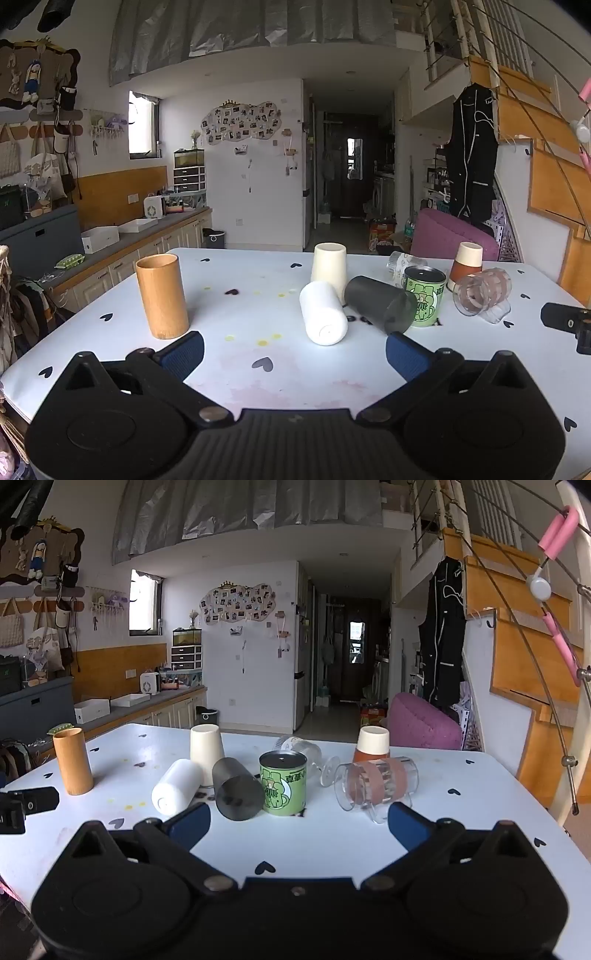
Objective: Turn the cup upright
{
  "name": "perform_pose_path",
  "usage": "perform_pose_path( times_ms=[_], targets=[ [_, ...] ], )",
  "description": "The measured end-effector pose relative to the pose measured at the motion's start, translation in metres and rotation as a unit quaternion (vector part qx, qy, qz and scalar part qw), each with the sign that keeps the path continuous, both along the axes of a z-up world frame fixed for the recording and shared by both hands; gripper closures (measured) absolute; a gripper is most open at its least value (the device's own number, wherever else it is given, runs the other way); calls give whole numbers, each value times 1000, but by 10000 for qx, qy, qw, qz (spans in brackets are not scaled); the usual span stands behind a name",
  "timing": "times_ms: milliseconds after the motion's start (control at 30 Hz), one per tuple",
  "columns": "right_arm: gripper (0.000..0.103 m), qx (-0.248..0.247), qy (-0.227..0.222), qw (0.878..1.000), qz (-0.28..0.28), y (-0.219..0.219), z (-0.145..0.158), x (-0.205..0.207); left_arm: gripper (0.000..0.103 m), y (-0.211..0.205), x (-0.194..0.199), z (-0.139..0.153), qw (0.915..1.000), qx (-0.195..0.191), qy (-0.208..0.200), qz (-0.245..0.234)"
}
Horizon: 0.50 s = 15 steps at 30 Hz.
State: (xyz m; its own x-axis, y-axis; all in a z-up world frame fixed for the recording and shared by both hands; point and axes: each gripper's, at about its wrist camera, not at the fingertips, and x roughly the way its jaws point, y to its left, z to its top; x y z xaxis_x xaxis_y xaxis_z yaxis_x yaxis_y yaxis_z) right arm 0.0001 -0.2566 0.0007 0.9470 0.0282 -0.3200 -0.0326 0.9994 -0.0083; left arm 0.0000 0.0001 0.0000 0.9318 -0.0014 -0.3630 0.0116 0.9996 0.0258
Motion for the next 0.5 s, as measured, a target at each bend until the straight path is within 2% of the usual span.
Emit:
perform_pose_path(
  times_ms=[500],
  targets=[
    [0, 21, -1, 10000, -13, 0, 0, -1, 0, 0, -1, 1, 10000, 6, 17, -11]
  ],
)
